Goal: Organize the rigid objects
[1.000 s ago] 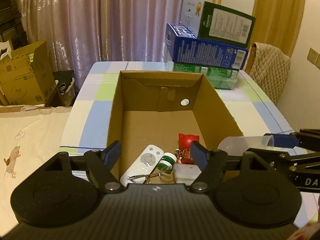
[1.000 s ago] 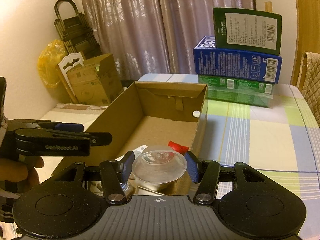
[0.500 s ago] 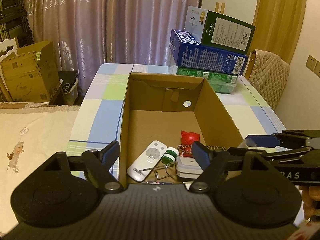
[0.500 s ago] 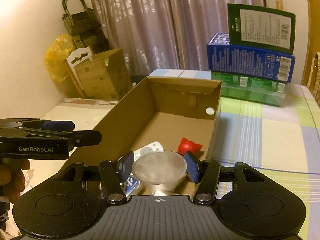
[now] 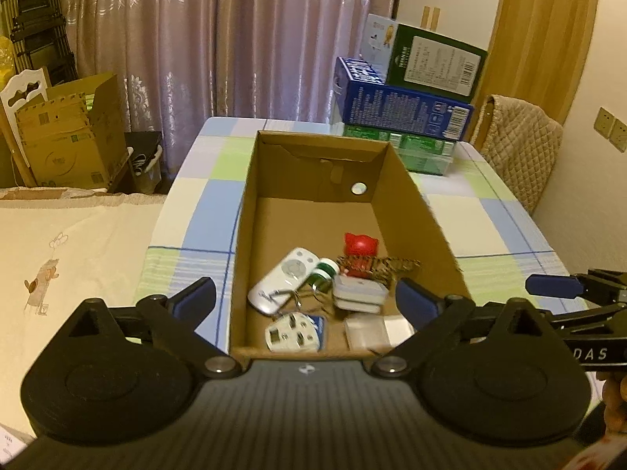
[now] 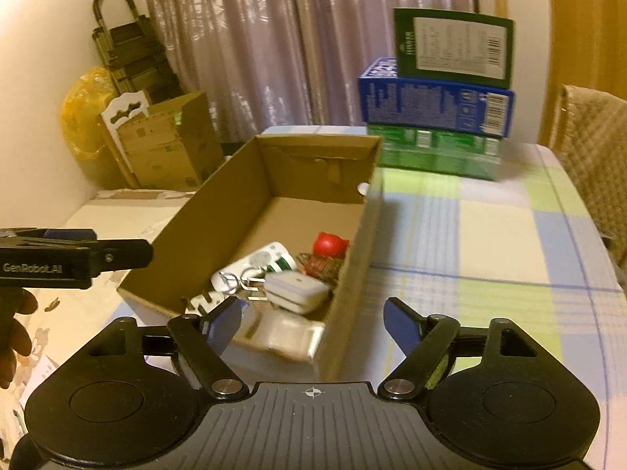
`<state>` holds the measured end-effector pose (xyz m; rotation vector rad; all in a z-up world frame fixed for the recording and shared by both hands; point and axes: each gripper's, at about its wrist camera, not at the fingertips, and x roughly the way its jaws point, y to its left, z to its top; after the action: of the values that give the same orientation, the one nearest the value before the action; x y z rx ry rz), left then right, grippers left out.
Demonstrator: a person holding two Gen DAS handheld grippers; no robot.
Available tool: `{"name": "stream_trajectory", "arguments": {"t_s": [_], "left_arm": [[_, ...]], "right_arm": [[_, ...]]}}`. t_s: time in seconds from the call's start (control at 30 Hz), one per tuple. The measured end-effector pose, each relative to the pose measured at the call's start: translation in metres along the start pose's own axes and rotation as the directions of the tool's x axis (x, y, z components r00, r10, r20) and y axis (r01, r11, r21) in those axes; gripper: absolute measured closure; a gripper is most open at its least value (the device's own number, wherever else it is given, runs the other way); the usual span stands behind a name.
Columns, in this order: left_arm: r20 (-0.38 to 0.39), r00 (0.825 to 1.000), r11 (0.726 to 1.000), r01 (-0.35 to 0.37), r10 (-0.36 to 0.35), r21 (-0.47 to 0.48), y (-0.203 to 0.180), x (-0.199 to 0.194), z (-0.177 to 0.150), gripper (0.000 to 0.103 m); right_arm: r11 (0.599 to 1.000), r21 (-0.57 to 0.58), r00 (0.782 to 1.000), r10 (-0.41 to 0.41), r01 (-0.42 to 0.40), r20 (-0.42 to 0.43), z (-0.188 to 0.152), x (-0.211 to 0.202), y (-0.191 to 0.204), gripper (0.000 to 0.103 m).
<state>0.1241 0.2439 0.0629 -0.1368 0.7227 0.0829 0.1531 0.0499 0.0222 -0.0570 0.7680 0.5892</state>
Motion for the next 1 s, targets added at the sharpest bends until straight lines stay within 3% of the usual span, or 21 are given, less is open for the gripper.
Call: {"name": "stream_trajectory", "arguments": {"t_s": [0.3, 0.43, 0.7, 1.0], "left_arm": [[0.001, 1.000, 0.999, -0.025, 0.025, 0.028, -0.022, -0.047, -0.026, 0.006], [-0.003, 0.999, 0.999, -0.036, 0.036, 0.037, -0.030, -0.060, -0.039, 0.001], [-0.030, 0.999, 1.000, -0.020, 0.020, -0.001, -0.039, -0.081, -0.061, 0.001], [-0.038, 0.998, 0.999, -0.053, 0.053, 0.001, -0.053, -0.089, -0.075, 0.001]], "right_arm": [[0.997, 0.034, 0.997, -0.075, 0.075, -0.019, -0.019, -0.050, 0.001, 0.020], [0.994, 0.029, 0.995, -0.101, 0.102, -0.020, -0.029, -0.067, 0.000, 0.018], [0.993, 0.057, 0.994, -0.105, 0.107, -0.035, -0.050, -0.094, -0.006, 0.017], [0.993, 0.062, 0.995, -0.099, 0.101, -0.033, -0.061, -0.109, -0.003, 0.016]]}}
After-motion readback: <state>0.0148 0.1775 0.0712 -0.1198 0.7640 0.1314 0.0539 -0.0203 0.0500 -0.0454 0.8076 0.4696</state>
